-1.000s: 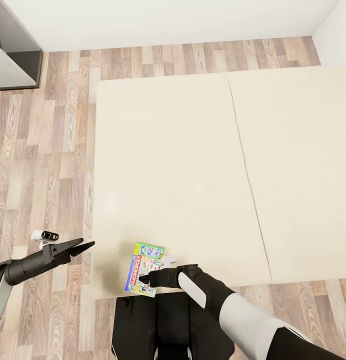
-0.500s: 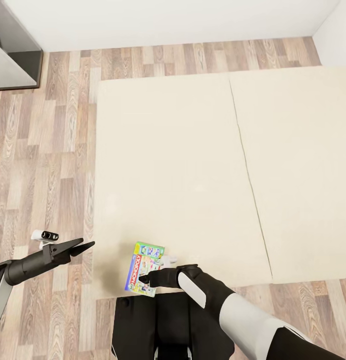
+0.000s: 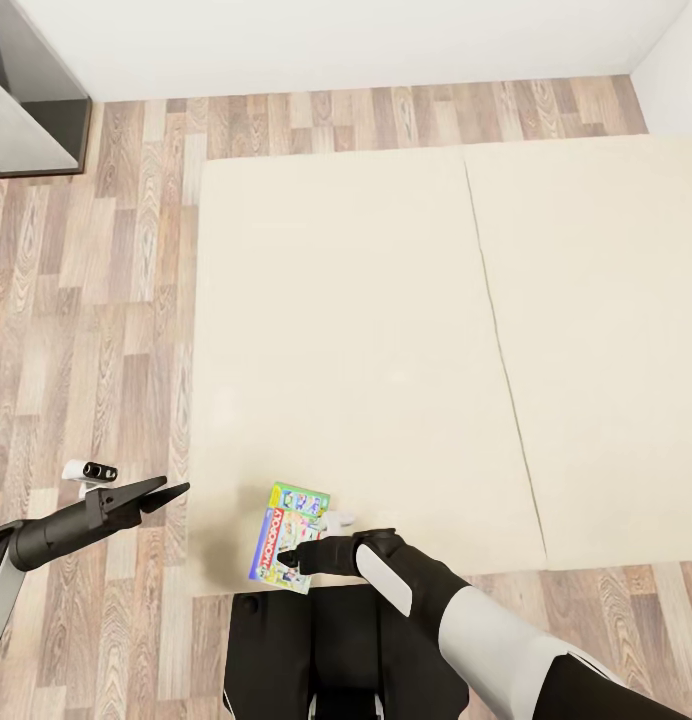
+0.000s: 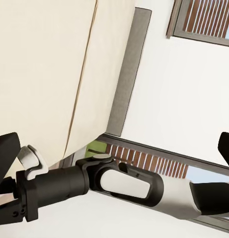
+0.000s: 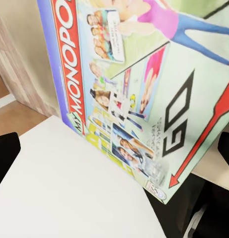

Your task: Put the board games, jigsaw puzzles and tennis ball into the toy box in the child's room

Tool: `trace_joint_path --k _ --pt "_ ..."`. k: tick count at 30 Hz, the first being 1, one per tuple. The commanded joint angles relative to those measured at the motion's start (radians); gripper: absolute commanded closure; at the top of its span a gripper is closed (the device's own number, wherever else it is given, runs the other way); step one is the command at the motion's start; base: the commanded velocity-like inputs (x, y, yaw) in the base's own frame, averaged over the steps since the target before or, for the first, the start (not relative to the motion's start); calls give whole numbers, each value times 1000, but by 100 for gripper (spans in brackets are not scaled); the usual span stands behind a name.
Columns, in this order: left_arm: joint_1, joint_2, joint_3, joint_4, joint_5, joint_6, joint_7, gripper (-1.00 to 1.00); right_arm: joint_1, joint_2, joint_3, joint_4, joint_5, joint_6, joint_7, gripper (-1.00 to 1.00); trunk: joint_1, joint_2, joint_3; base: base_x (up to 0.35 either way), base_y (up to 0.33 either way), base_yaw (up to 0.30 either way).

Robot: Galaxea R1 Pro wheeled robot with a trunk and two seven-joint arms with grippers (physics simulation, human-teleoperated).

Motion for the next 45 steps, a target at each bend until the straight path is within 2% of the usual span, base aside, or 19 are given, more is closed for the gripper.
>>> trace_joint_path --k 1,45 --pt "0 0 0 0 -1 11 -4 -100 -1 0 2 0 -1 2 2 -100 1 -2 -1 0 0 1" --pt "0 0 0 0 1 11 -4 -100 -1 0 2 0 -1 0 2 -100 1 -2 -1 0 48 22"
